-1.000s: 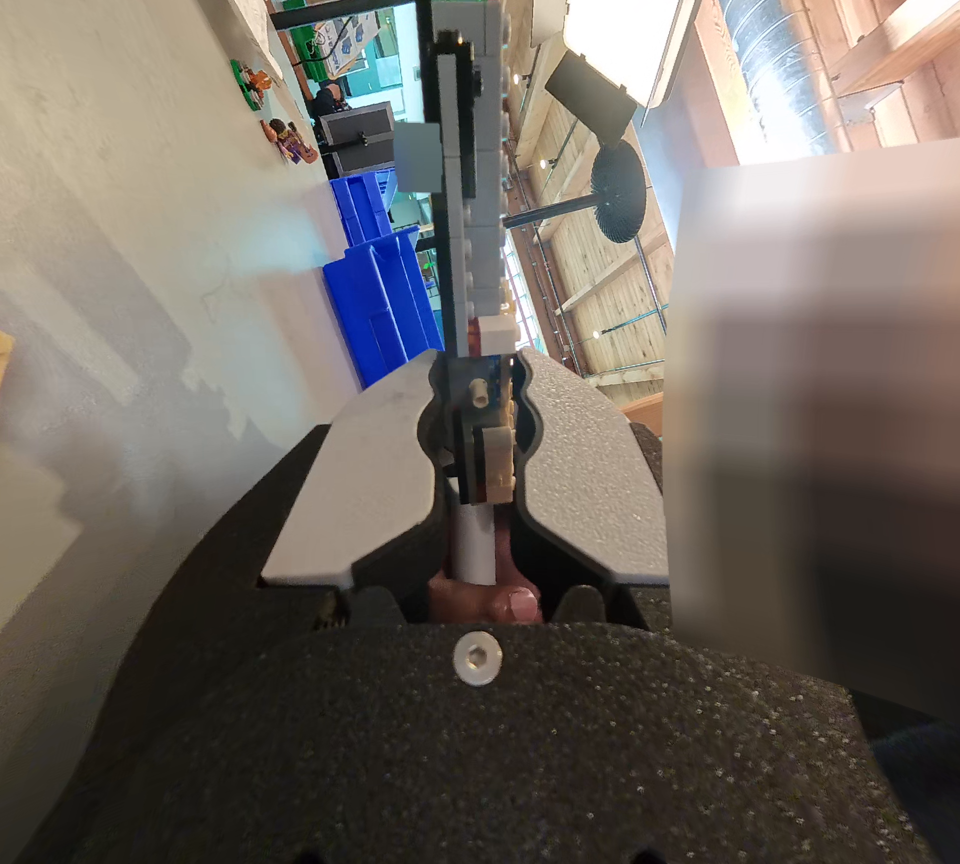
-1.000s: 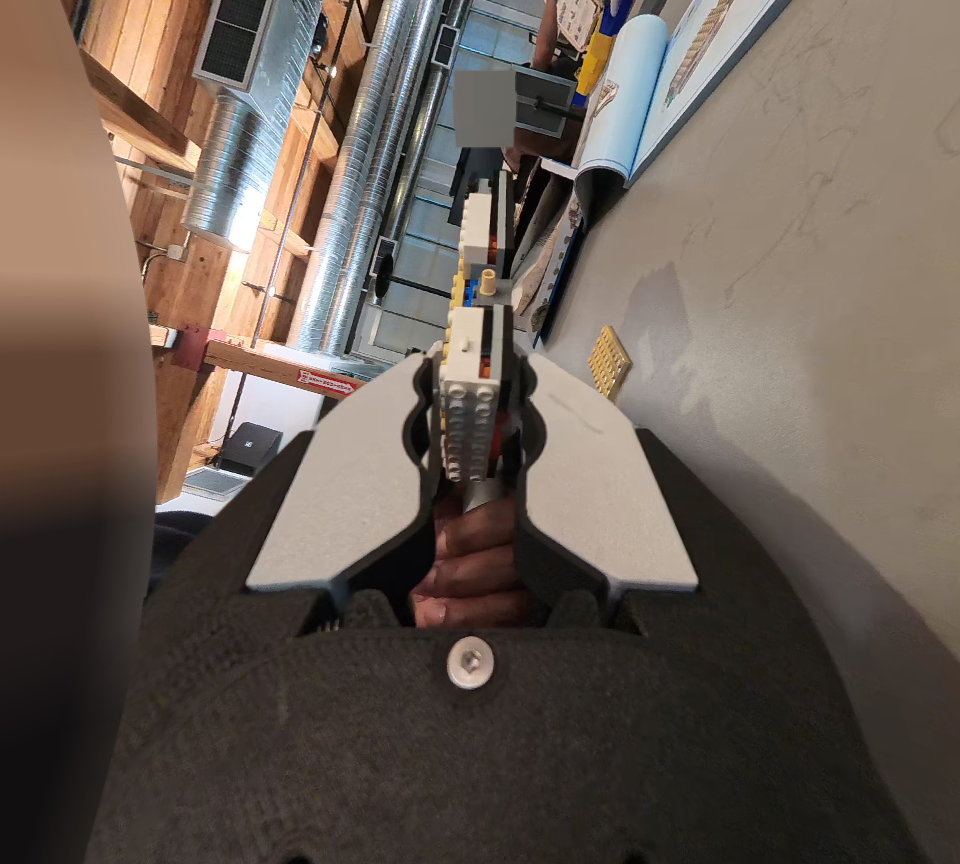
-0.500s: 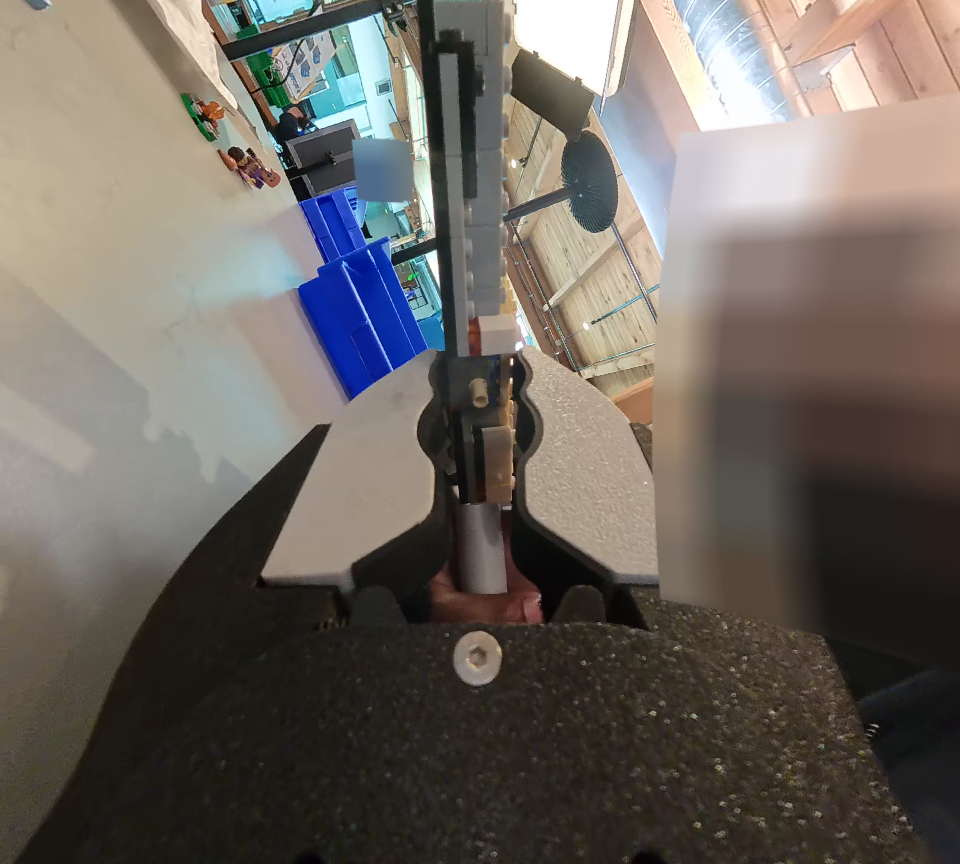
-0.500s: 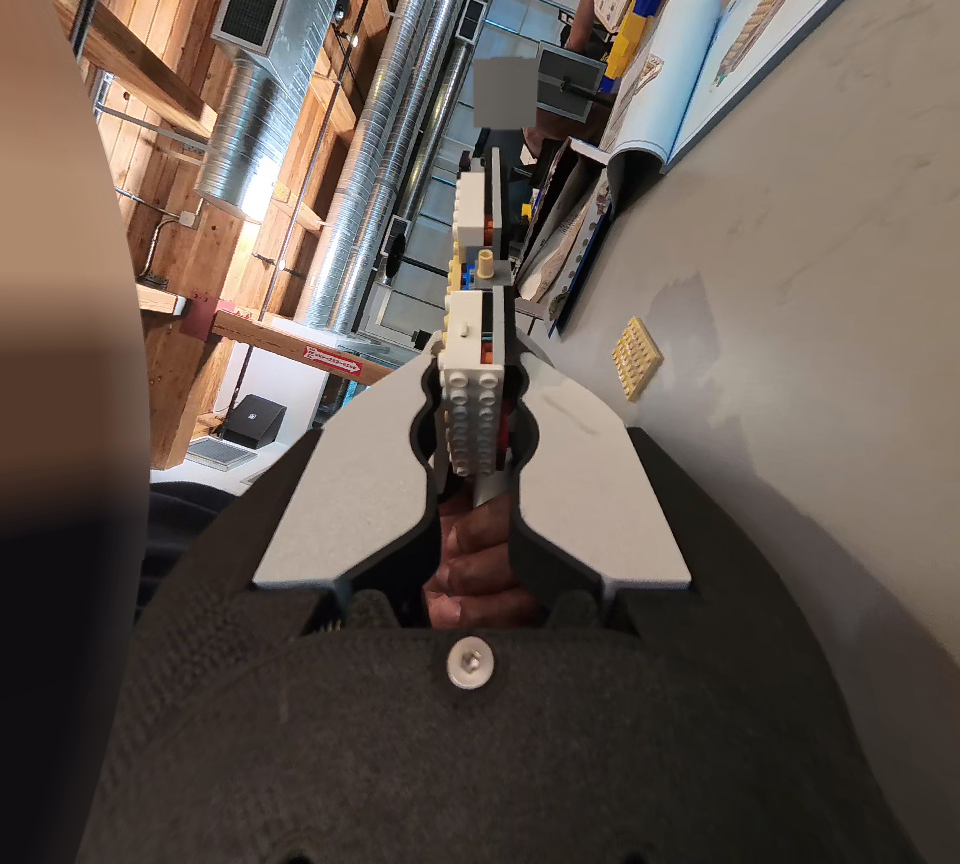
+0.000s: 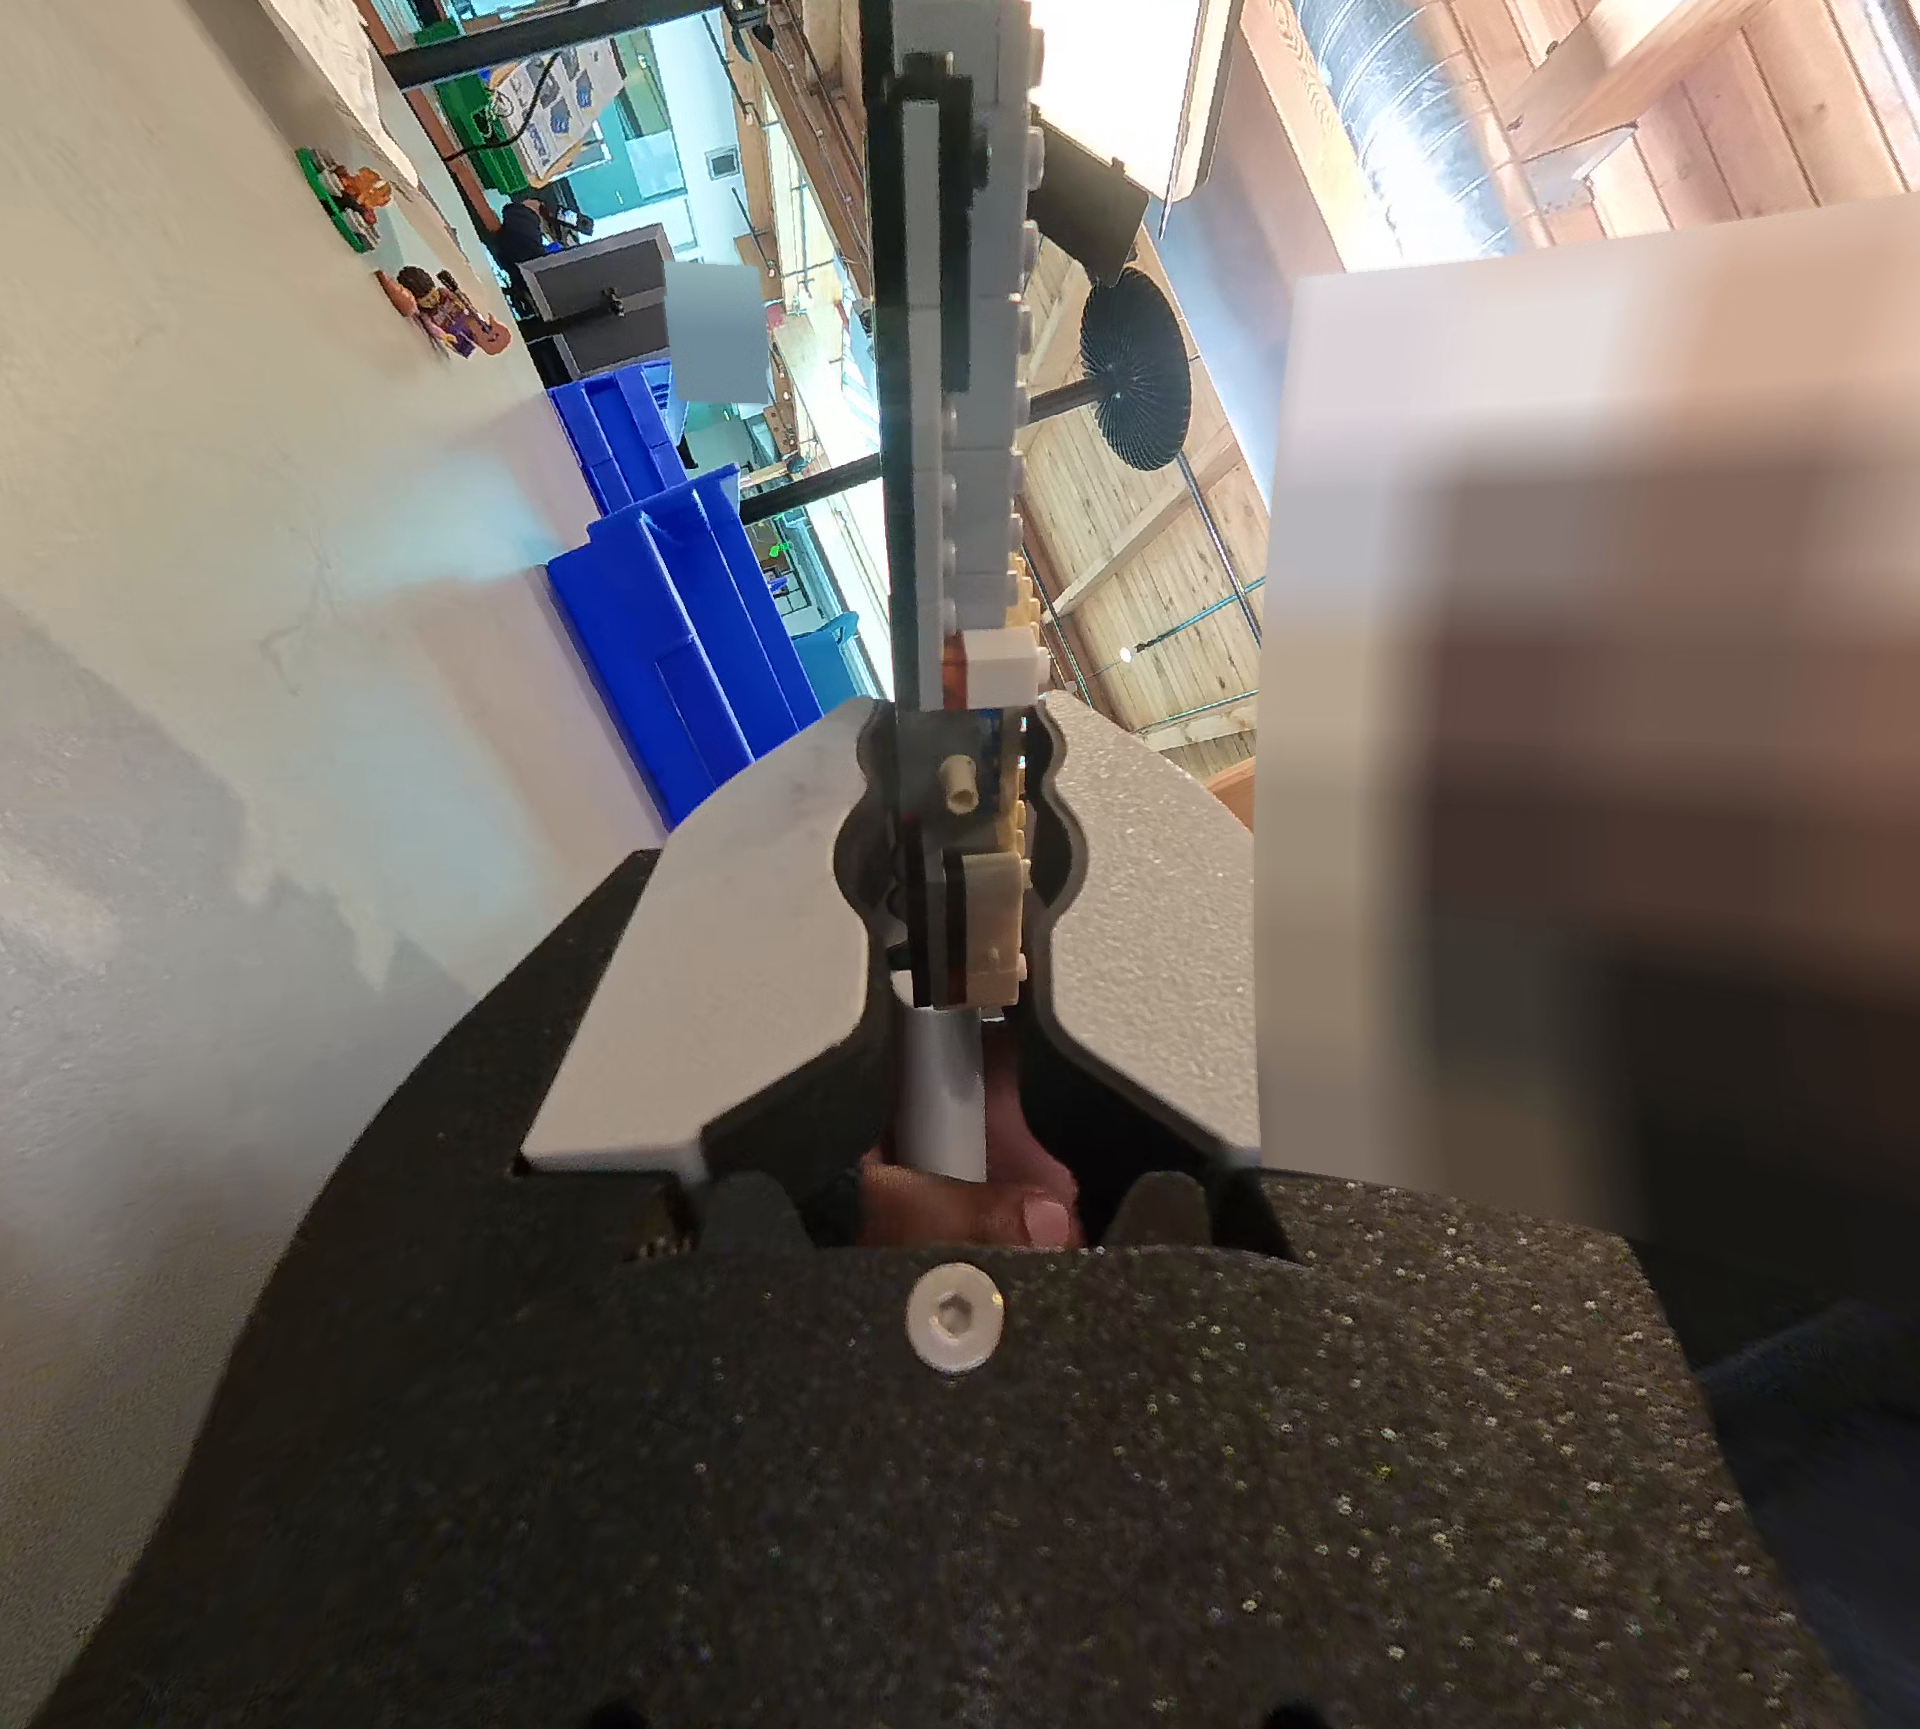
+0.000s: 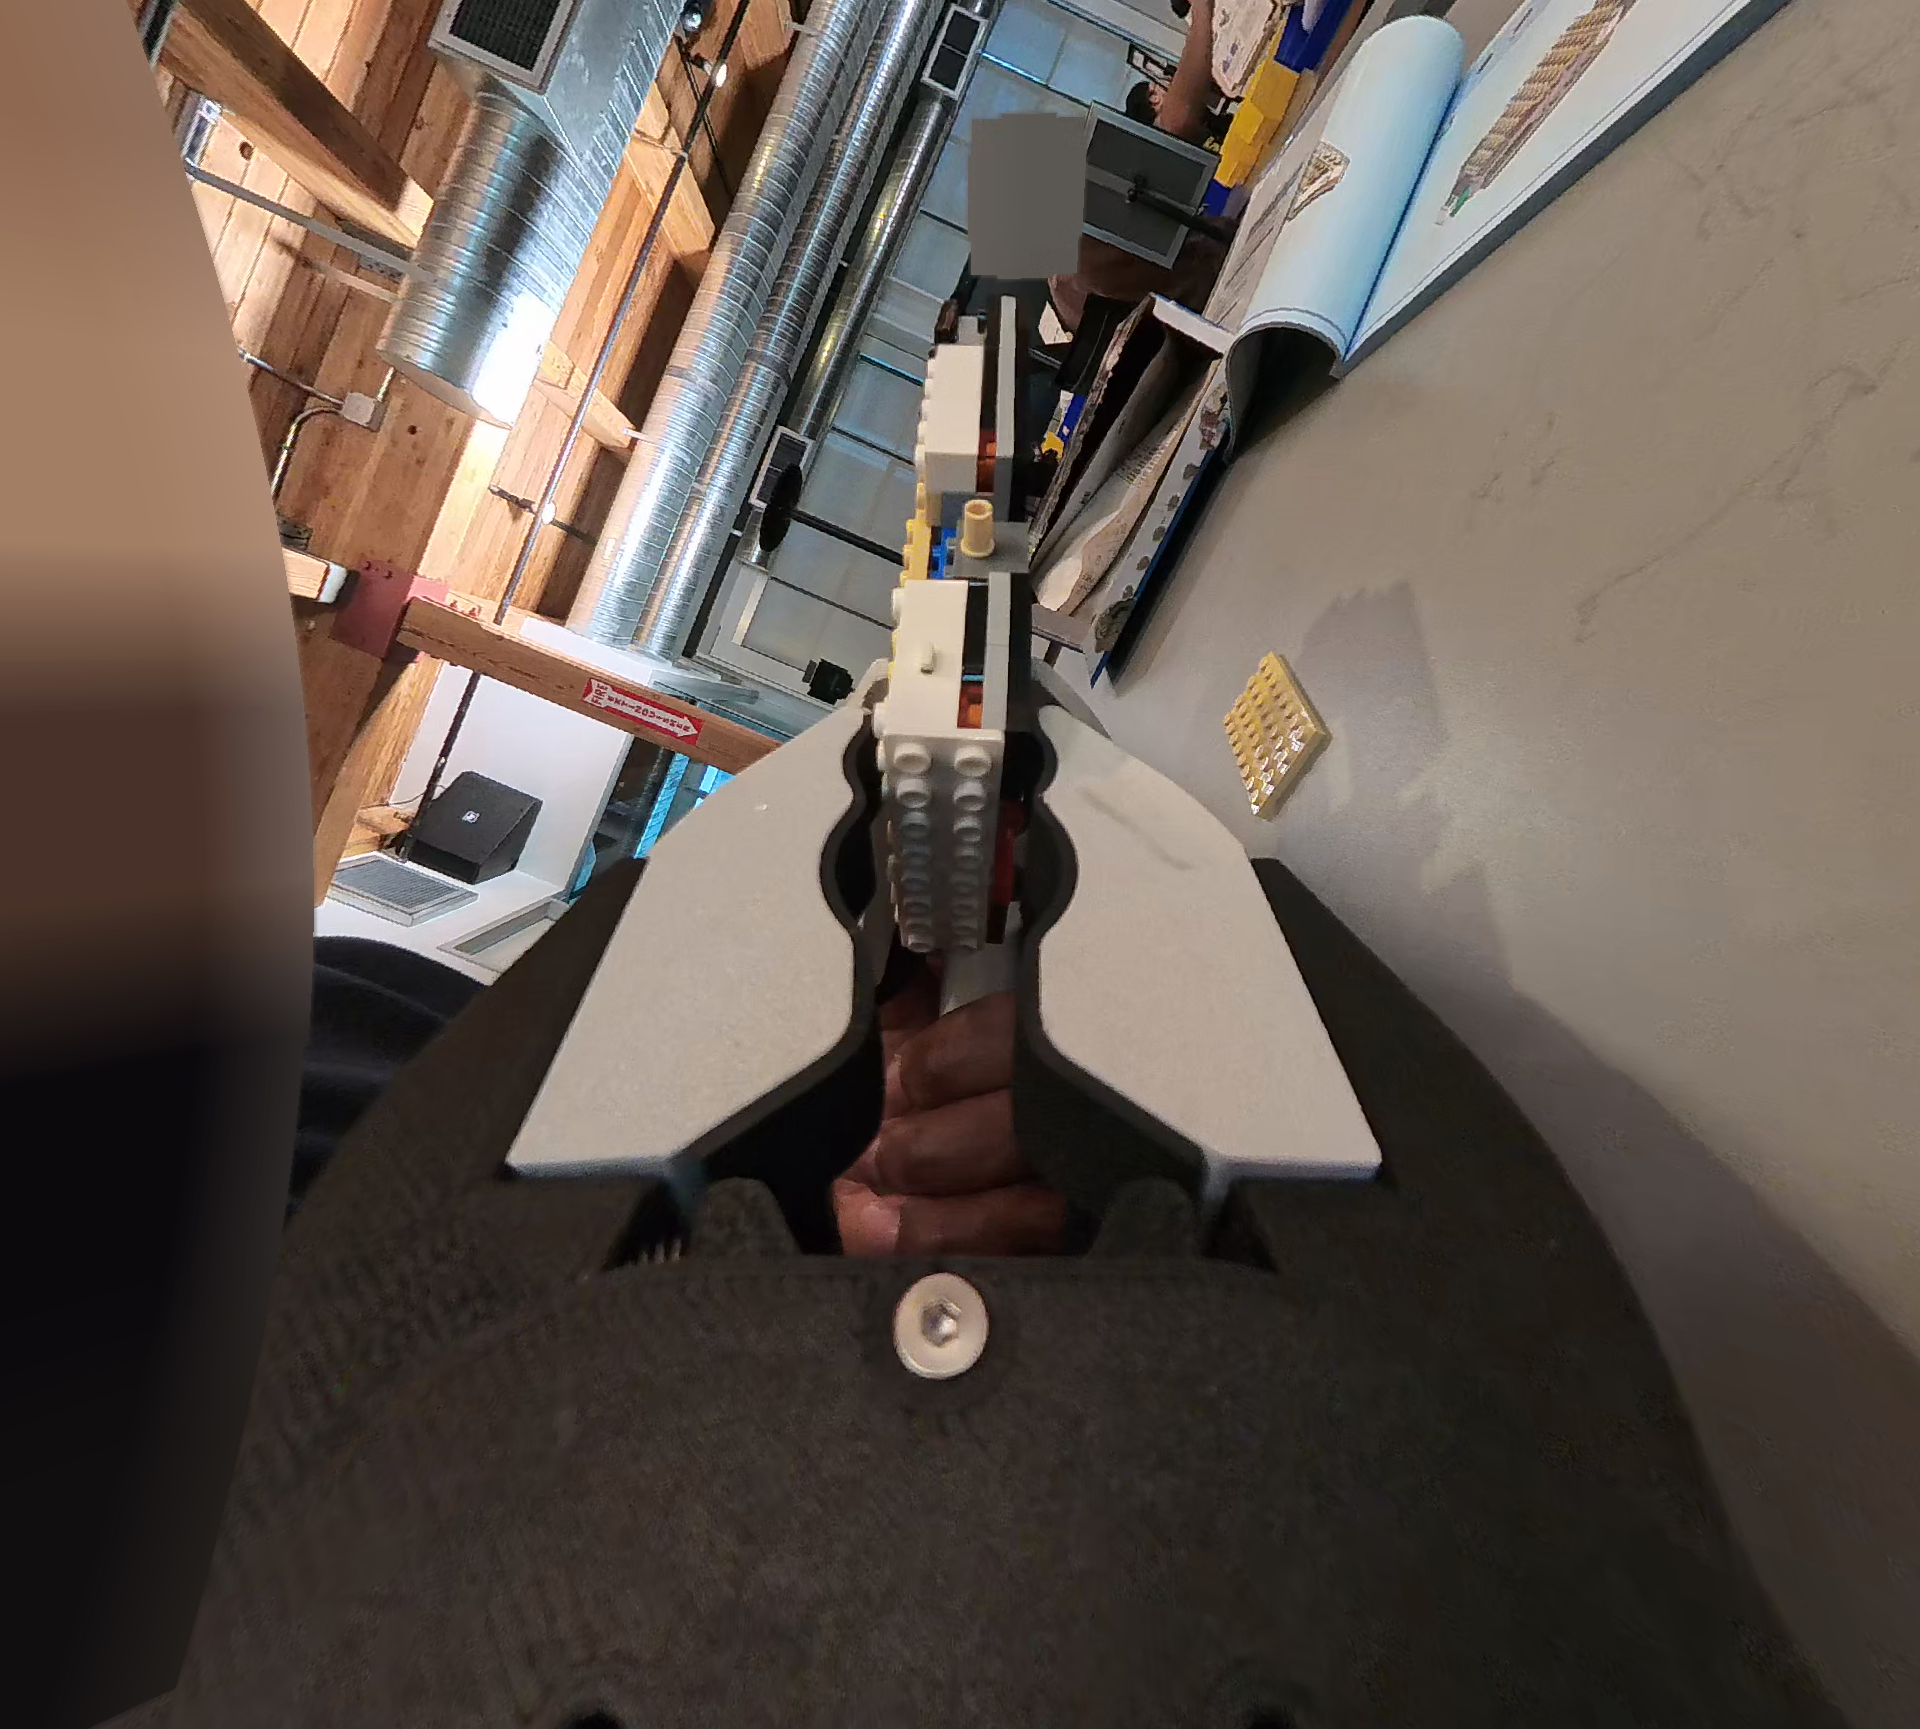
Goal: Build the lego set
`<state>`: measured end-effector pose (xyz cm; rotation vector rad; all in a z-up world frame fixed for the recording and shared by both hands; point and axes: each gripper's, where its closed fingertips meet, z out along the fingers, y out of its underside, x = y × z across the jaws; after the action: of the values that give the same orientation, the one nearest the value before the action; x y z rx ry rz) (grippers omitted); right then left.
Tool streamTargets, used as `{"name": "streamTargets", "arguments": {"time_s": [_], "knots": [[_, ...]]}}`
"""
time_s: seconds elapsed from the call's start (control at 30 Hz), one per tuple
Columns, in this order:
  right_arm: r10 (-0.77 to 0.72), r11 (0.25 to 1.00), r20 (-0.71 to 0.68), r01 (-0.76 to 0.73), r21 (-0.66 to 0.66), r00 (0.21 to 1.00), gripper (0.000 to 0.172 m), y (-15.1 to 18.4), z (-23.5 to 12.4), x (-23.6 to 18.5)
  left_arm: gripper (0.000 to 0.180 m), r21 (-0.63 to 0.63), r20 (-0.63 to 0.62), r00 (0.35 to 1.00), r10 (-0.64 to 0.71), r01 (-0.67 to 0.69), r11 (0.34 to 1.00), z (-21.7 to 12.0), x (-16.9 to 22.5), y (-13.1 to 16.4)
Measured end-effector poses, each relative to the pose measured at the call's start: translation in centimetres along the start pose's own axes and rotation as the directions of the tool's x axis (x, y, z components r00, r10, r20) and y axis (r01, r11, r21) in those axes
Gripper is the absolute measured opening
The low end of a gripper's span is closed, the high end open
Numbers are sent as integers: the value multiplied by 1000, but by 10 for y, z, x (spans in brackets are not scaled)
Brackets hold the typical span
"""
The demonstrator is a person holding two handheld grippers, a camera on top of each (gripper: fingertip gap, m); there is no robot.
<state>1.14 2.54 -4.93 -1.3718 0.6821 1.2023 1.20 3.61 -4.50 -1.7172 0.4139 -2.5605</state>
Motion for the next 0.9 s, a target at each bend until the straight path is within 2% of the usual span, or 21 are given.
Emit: {"name": "streamTargets", "arguments": {"time_s": [0.63, 0.77, 0.9], "knots": [[9, 1000, 6, -9, 4, 1000, 27, 0, 1, 3, 23, -3, 14, 1000, -28, 28, 1000, -2, -5, 0], [-18, 999, -24, 17, -48, 1000, 50, 3, 2, 7, 22, -39, 72, 997, -18, 21, 999, -3, -11, 2], [-63, 992, -75, 54, -111, 995, 56, 1, -6, 14, 23, -124, 134, 991, 8, 8, 992, -4, -16, 6]]}}
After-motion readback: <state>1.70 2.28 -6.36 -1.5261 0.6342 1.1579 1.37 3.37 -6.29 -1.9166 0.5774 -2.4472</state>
